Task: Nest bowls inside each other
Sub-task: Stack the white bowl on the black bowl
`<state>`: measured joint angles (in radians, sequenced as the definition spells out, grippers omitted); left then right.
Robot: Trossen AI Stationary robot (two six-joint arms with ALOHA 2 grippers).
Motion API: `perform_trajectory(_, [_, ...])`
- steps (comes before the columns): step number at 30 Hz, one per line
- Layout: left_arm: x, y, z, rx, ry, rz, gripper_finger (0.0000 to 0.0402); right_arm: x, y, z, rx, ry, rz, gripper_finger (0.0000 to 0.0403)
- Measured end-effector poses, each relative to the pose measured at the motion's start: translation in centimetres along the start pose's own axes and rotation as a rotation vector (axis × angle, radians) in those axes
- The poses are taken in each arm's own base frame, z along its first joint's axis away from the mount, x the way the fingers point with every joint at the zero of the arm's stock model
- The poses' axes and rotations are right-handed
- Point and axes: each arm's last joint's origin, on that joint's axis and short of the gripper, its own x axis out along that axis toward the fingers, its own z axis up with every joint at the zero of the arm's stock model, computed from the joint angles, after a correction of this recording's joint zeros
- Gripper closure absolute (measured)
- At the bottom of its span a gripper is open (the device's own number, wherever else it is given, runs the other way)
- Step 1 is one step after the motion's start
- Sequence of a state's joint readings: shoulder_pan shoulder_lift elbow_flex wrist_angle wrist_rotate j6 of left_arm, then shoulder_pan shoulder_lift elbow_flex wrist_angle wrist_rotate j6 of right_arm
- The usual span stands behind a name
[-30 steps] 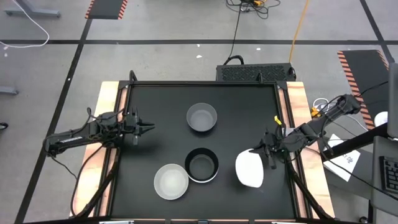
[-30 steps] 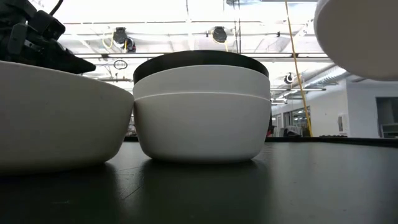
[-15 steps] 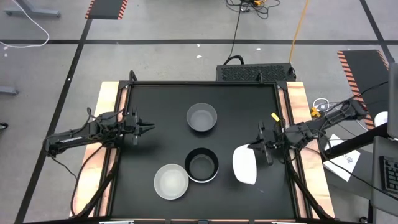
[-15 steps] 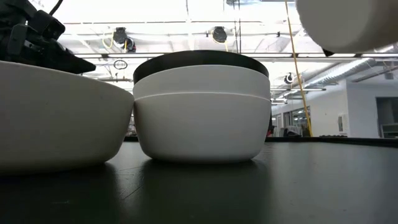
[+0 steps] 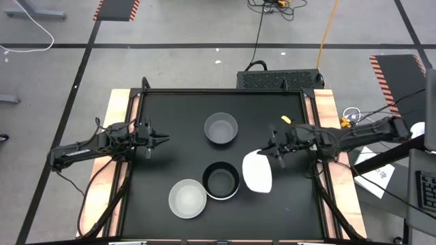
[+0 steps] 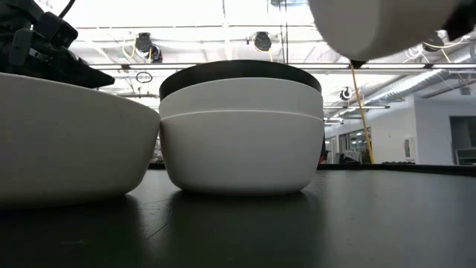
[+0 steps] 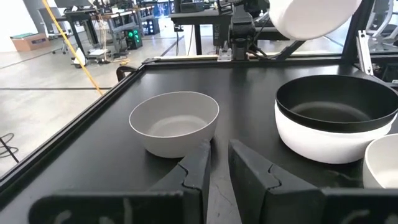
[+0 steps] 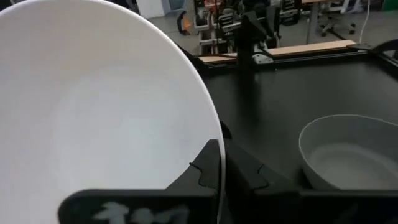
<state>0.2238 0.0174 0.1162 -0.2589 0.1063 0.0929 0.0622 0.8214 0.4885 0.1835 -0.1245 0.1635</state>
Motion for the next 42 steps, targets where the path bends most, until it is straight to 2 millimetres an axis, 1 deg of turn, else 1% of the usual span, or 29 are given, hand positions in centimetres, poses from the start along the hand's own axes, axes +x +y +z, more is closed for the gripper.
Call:
perform_trajectory(12, [0.0,0.0,0.0,0.004,0.001,-0.001,0.0341,4.5,-2.2,4.4,0.014,0.037,0.11,0.0403])
perform_trajectory(17, [0.0,0.0,0.0,0.003,0.001,0.0,0.0341,6.2,-3.3,5.6,0.042,0.081,0.156,0.0403])
perform_trajectory(19, [0.0,0.0,0.0,0.002,0.002,-0.001,0.0341,7.0,-3.6,6.1,0.053,0.103,0.148,0.0403])
perform_trajectory(22, [0.0,0.0,0.0,0.001,0.003,-0.001,0.0341,8.1,-4.2,6.5,0.071,0.148,0.135,0.0403])
perform_trajectory(25, [0.0,0.0,0.0,0.001,0.002,-0.002,0.0341,9.4,-4.7,6.8,0.09,0.194,0.158,0.0403])
perform_trajectory(29, [0.0,0.0,0.0,0.001,0.003,-0.006,0.0341,11.1,-5.1,7.3,0.114,0.249,0.166,0.0403])
perform_trajectory(33, [0.0,0.0,0.0,0.001,0.003,-0.006,0.0341,12.7,-5.5,7.7,0.131,0.354,0.158,0.0403])
perform_trajectory(36, [0.0,0.0,0.0,0.0,0.003,-0.006,0.0341,14.0,-5.5,8.0,0.138,0.398,0.154,0.0403])
perform_trajectory(42, [0.0,0.0,-0.1,0.0,0.006,-0.007,0.0341,15.7,-5.8,7.9,0.162,0.523,0.099,0.0403])
